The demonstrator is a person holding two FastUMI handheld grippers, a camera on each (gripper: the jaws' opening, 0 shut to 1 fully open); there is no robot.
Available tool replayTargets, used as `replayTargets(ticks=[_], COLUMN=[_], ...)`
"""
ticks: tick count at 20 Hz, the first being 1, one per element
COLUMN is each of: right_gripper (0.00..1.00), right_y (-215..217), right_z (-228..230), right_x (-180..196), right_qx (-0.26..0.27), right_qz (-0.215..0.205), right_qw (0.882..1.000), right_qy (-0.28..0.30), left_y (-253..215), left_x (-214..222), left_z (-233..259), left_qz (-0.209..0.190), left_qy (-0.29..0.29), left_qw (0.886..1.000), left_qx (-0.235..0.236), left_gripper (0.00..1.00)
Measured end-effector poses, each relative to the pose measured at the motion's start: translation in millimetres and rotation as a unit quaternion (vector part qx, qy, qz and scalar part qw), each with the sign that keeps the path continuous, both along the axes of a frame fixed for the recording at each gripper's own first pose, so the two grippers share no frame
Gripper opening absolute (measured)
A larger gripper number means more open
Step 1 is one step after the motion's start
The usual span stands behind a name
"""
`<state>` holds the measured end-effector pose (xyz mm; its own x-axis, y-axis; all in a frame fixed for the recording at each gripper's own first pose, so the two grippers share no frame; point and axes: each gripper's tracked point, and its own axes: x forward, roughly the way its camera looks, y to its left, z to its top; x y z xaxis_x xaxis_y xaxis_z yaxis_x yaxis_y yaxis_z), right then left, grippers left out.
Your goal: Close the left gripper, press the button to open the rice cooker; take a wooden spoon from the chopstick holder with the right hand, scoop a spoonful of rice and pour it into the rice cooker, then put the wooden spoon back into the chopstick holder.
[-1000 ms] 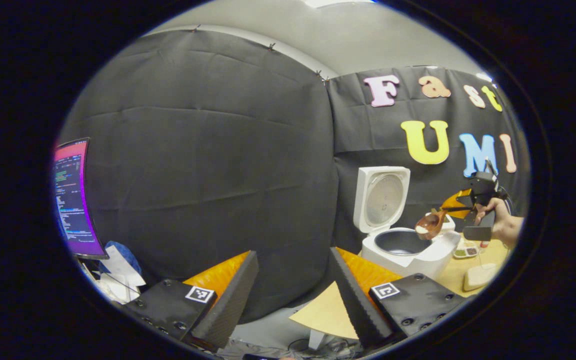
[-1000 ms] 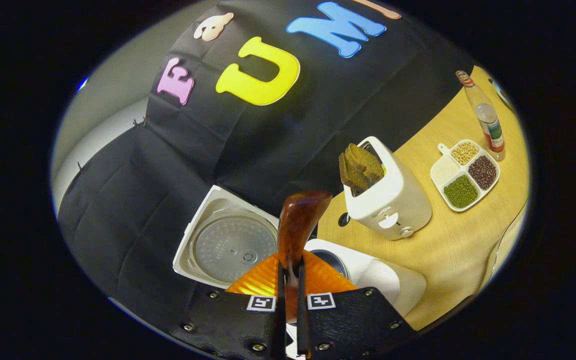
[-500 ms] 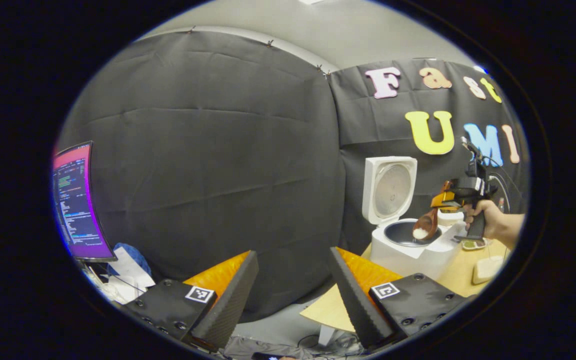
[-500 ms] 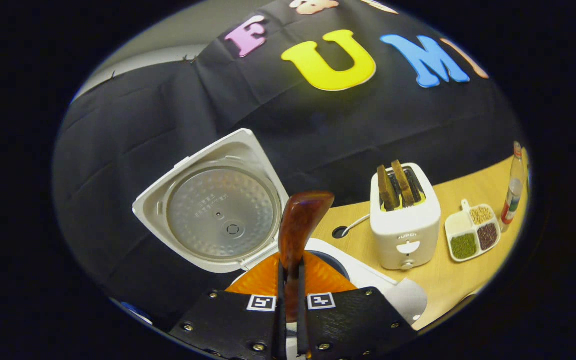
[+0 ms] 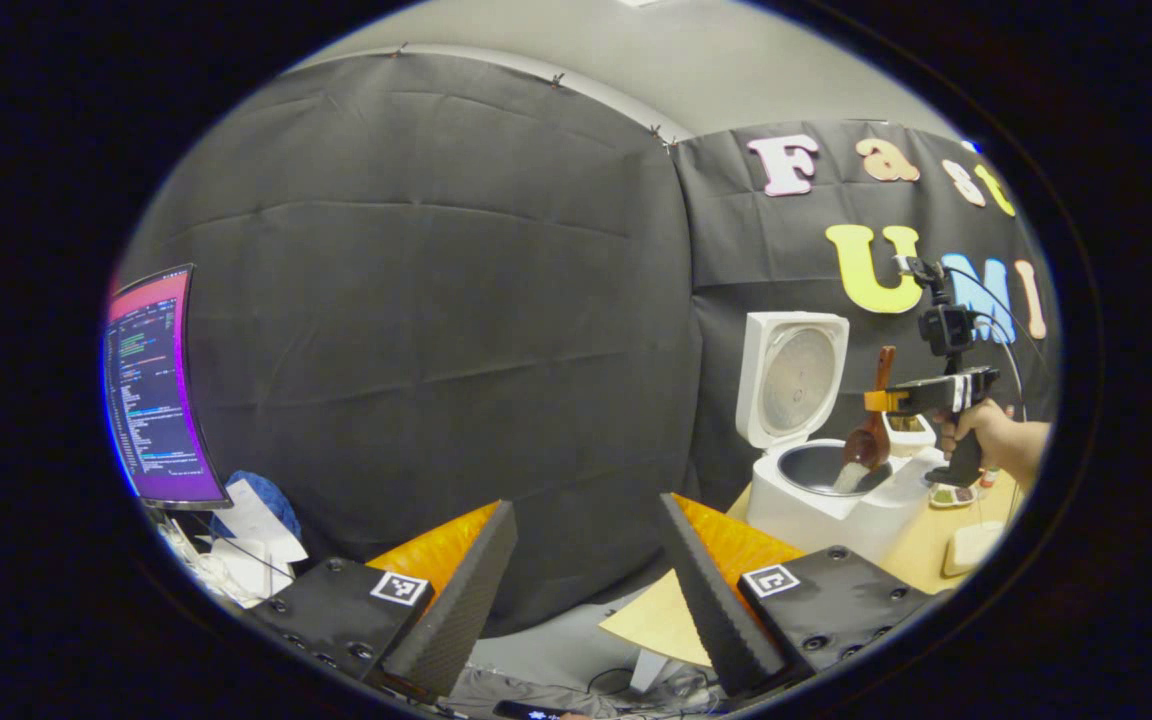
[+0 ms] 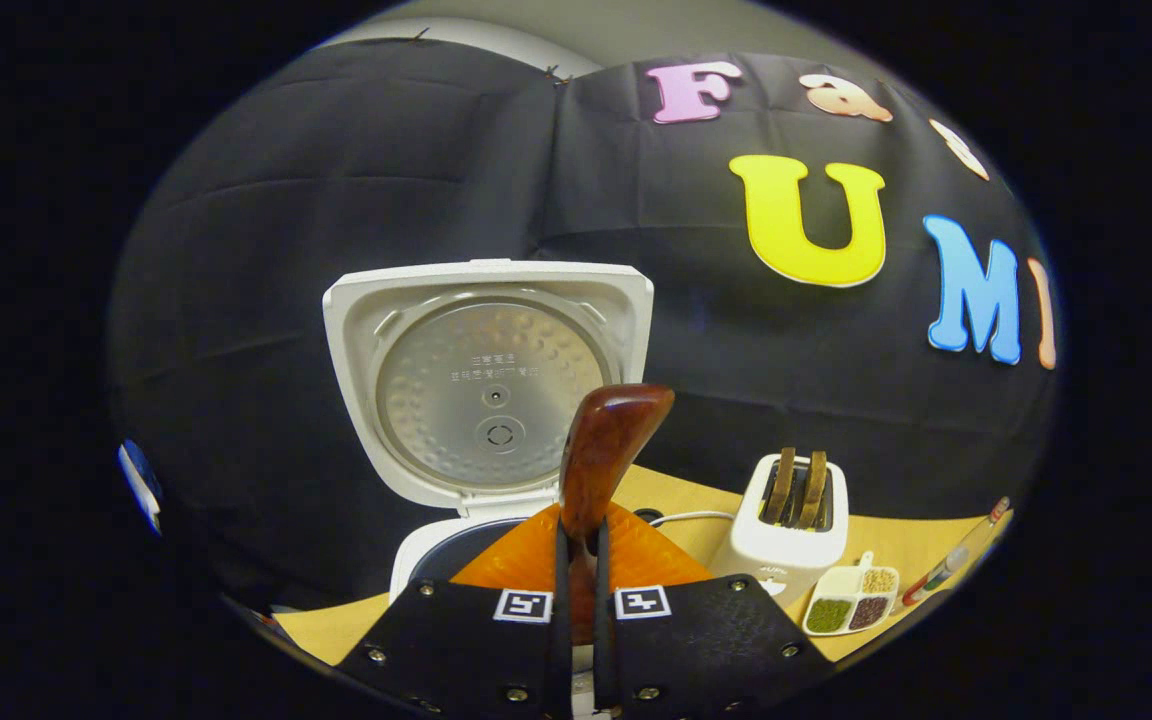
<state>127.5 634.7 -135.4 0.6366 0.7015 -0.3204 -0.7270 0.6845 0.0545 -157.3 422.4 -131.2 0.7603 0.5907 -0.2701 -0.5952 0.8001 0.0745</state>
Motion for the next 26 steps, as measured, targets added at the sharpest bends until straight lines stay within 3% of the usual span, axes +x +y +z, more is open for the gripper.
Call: replayTargets(ticks=[6, 9, 13, 16, 19, 21, 26], right_gripper=[0.08, 0.09, 0.08, 0.09, 0.08, 0.08, 0.08], right_y=[-1.8, -3.3, -8.2, -14.1, -24.6, -39.0, -86.8], right_z=[2.4, 5.7, -0.5, -1.3, 7.3, 15.5, 36.6], right_x=[-6.5, -13.9, -14.5, -10.0, -6.0, 0.5, 10.6], right_qx=[-0.067, -0.071, -0.024, 0.044, 0.134, 0.177, 0.219], right_qz=[0.030, 0.036, 0.021, -0.008, -0.042, -0.064, -0.091], right_qw=[0.991, 0.989, 0.999, 0.996, 0.973, 0.955, 0.938], right_qy=[-0.112, -0.122, -0.033, 0.074, 0.184, 0.228, 0.253], left_y=[-2.2, -7.1, -13.5, -21.4, -28.0, -33.9, -58.0], left_x=[-1.5, -1.0, 3.6, 4.8, 8.5, 13.5, 41.8], left_z=[-3.2, 1.5, 6.8, 11.4, 18.1, 23.9, 44.6], left_qz=[0.001, -0.004, -0.011, -0.018, -0.028, -0.036, -0.064], left_qy=[-0.003, -0.009, -0.016, -0.021, -0.025, -0.030, -0.055], left_qw=[1.000, 1.000, 1.000, 1.000, 0.999, 0.999, 0.996], left_qx=[-0.008, -0.010, -0.006, -0.010, -0.007, -0.007, -0.008], left_gripper=[0.98, 0.99, 0.98, 0.98, 0.99, 0.98, 0.98])
